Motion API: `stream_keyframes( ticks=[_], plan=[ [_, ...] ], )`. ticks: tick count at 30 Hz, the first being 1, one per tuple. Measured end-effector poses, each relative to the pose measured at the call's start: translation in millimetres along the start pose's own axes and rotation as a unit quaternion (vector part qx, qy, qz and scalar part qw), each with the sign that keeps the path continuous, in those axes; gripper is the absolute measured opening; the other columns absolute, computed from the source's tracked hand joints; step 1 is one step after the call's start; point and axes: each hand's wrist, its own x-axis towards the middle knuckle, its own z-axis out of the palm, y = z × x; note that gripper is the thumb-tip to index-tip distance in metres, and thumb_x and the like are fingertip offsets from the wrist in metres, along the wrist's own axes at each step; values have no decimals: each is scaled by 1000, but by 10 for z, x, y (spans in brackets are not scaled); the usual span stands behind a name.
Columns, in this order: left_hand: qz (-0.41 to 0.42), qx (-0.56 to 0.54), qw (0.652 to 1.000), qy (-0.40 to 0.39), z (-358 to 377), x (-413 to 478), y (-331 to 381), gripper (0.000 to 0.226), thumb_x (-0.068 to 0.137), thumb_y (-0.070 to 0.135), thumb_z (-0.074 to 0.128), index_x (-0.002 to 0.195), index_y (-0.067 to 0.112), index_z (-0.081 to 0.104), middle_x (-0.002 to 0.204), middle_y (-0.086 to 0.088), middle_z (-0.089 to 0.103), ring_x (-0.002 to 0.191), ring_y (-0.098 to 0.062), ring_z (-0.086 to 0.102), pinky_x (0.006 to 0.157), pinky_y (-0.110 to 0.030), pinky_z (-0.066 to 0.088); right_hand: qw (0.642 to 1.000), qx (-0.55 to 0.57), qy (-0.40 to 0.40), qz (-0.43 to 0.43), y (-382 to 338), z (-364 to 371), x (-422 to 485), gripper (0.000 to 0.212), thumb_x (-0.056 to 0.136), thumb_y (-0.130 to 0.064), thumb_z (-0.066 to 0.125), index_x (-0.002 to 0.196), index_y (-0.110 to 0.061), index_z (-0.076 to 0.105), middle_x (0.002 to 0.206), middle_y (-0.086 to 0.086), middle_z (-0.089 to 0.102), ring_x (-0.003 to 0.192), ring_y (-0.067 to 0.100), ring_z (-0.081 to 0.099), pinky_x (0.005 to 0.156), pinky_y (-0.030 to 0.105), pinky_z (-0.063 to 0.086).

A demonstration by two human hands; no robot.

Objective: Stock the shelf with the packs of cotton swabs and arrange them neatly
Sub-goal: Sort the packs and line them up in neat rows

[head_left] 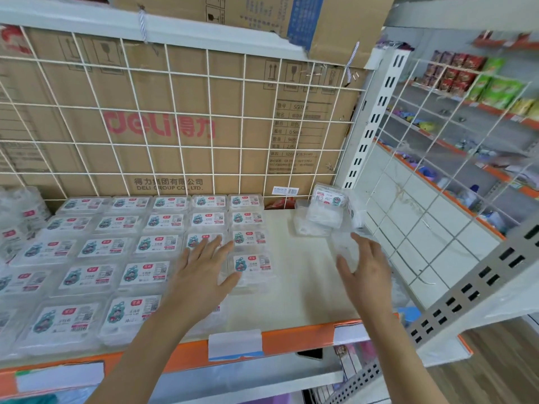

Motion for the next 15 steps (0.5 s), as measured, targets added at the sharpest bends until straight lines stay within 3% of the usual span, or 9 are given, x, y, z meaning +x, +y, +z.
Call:
stream_keyframes(
  ticks=[2, 4, 7, 10, 13, 15],
  plan=[
    [50, -12, 998, -23, -13, 53, 29, 77, 81, 72, 23, 148, 38, 7, 158, 11, 0, 145, -12, -8, 115, -33, -7, 997, -52, -34, 51, 144, -67, 94, 53, 81, -18, 68, 131, -6, 51, 126, 21, 52, 115, 41, 49, 93, 49, 38],
    [84, -17, 996, -35, -21, 115, 66, 68, 91, 58, 43, 147, 41, 8, 158, 13, -1, 145, -10, -8, 115, -31, -5, 986, -94, -87, 106, 232, -114, 161, 60, 85, -29, 64, 139, -14, 42, 139, 15, 42, 126, 34, 39, 101, 46, 31],
    [119, -15, 992, -41, -20, 202, 79, 60, 94, 45, 48, 145, 43, 17, 157, 15, 0, 144, -8, -5, 114, -27, -4, 973, -130, -142, 129, 287, -124, 194, 64, 87, -40, 58, 143, -20, 34, 147, 11, 32, 132, 29, 31, 106, 43, 28],
    [135, -18, 989, -61, -17, 255, 58, 56, 90, 56, 42, 142, 44, 25, 156, 16, 8, 144, -7, 1, 114, -26, 0, 969, -127, -163, 133, 305, -97, 191, 64, 86, -38, 61, 142, -21, 35, 144, 12, 34, 126, 30, 37, 101, 41, 33],
    [145, -28, 986, -73, -12, 275, 25, 84, 64, 72, 16, 141, 43, 27, 155, 14, 15, 144, -6, 6, 113, -24, 5, 980, -64, -136, 132, 310, -106, 195, 58, 84, -26, 65, 137, -18, 43, 137, 12, 41, 121, 29, 40, 96, 38, 36],
    [149, -32, 986, -70, -6, 279, 16, 89, 60, 75, 14, 142, 43, 25, 155, 15, 14, 143, -4, 7, 112, -22, 5, 989, 11, -89, 120, 270, -130, 200, 52, 84, -21, 65, 132, -18, 49, 131, 8, 46, 116, 24, 44, 91, 34, 38]
  ],
)
